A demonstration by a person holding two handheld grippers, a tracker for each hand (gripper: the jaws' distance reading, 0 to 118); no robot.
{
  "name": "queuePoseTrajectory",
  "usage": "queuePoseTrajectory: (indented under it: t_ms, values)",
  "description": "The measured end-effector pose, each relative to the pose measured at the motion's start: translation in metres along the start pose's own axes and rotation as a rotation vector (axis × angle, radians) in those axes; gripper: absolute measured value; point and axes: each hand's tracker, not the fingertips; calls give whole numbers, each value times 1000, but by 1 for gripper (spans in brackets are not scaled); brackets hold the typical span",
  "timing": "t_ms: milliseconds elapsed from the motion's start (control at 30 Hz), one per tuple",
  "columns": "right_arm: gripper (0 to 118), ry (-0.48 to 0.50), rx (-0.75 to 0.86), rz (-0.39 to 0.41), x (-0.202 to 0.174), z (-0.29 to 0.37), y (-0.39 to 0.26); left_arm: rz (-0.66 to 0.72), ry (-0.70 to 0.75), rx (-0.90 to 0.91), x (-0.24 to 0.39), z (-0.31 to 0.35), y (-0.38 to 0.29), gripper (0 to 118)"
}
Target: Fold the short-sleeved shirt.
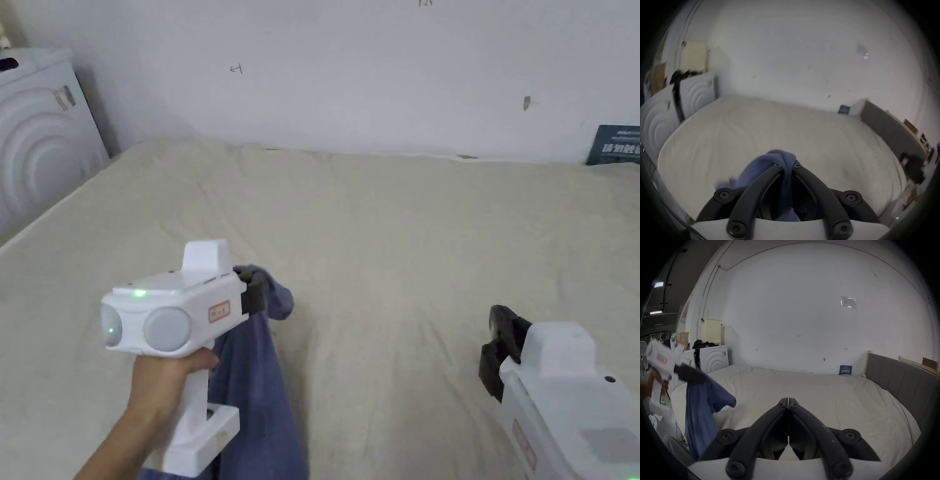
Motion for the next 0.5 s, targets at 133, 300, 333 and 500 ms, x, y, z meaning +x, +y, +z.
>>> queuePoseTrajectory:
  t_ms: [133, 300, 333, 500]
  values:
    - [2, -47, 23, -20, 24, 17, 4, -93, -121, 60, 61, 7, 44, 6]
    - [2, -121, 46, -40, 55, 37, 7, -157, -241, 54, 126, -9, 62, 6]
    - [2, -134, 49, -41, 61, 40, 7, -161, -272, 40, 136, -15, 60, 6]
    - [2, -211, 45, -35, 85, 58, 6, -188, -380, -62, 184, -47, 23, 6]
